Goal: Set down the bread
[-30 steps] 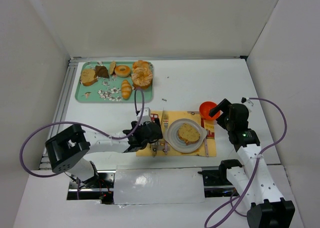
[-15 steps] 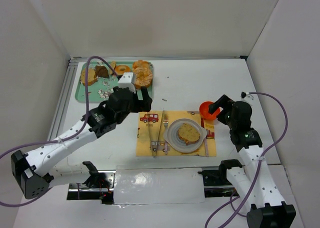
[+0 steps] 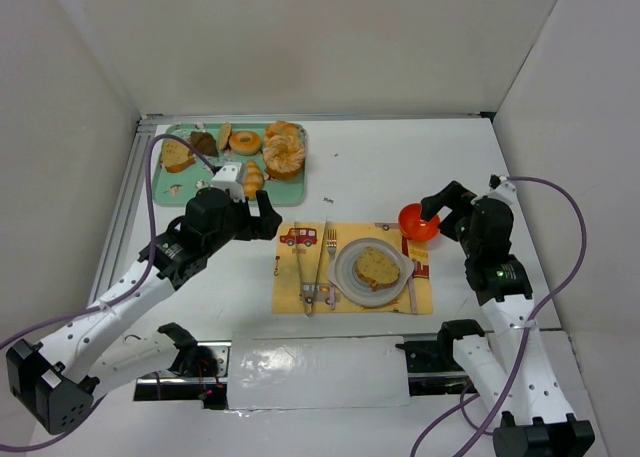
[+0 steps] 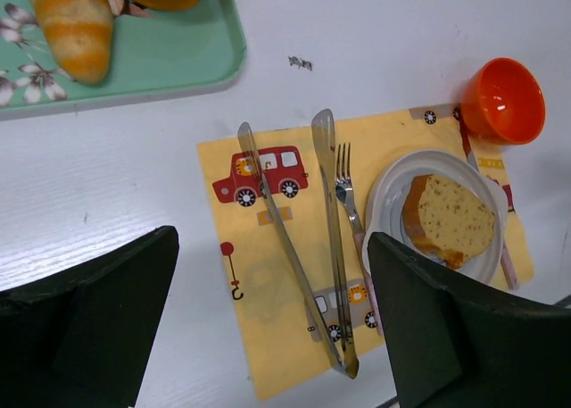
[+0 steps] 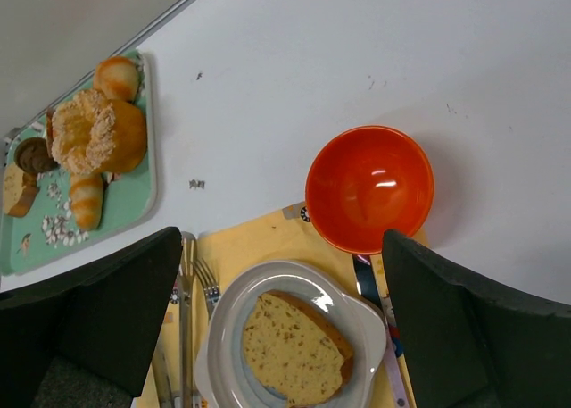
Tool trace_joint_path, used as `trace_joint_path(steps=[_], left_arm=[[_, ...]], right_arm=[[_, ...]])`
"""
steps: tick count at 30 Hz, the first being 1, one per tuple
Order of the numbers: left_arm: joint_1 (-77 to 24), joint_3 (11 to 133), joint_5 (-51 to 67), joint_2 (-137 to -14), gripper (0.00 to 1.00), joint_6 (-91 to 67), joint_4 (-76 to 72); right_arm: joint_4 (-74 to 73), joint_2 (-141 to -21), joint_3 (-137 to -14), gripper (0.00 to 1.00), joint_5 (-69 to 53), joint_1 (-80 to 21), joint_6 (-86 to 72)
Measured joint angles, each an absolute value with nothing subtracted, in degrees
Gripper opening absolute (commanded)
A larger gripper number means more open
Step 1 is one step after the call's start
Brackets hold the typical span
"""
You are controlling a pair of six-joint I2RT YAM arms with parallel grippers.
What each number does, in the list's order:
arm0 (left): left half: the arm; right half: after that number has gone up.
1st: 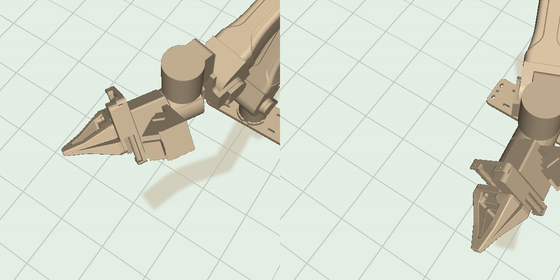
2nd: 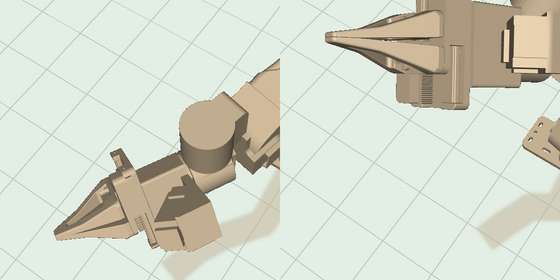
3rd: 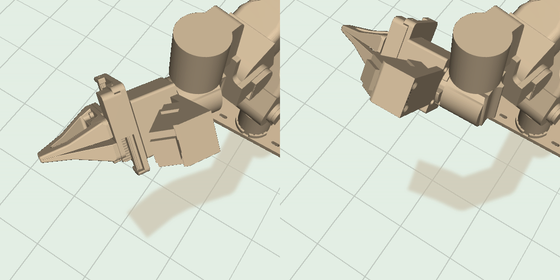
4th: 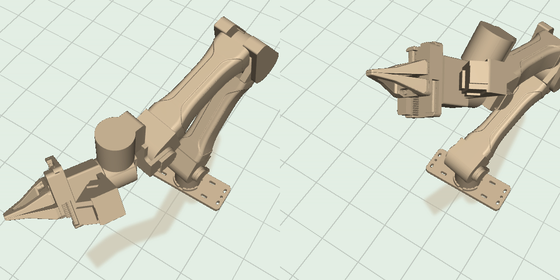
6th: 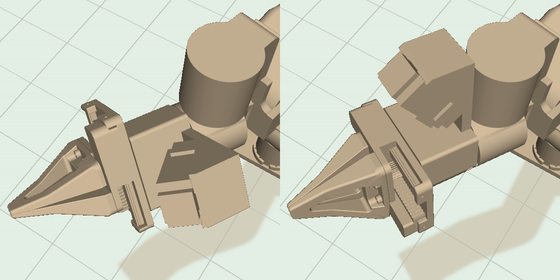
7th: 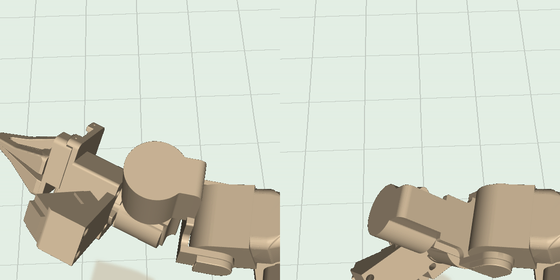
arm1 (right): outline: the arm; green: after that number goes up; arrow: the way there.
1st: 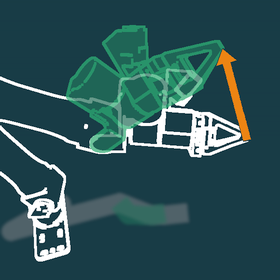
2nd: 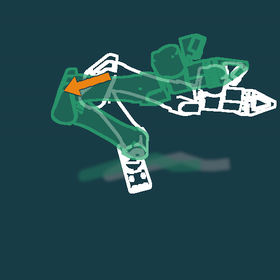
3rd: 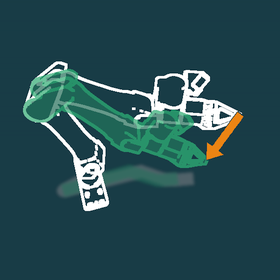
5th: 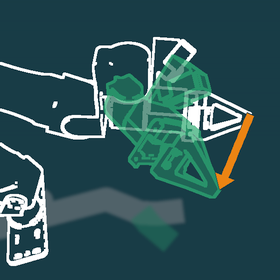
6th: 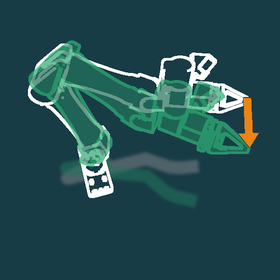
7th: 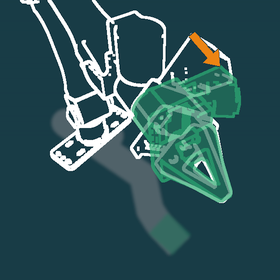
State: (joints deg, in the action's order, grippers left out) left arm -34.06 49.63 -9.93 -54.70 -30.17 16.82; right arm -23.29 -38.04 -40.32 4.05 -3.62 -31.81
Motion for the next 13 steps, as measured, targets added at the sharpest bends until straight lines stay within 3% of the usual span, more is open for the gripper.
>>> trace_joint_path(steps=[13], left_arm=[[-33.5, 49.1, -6.0, -55.7, 1.00, -30.1, 16.1]], right_arm=[[-23.5, -37.3, -40.3, 1.00, 3.4, -3.6, -32.0]])
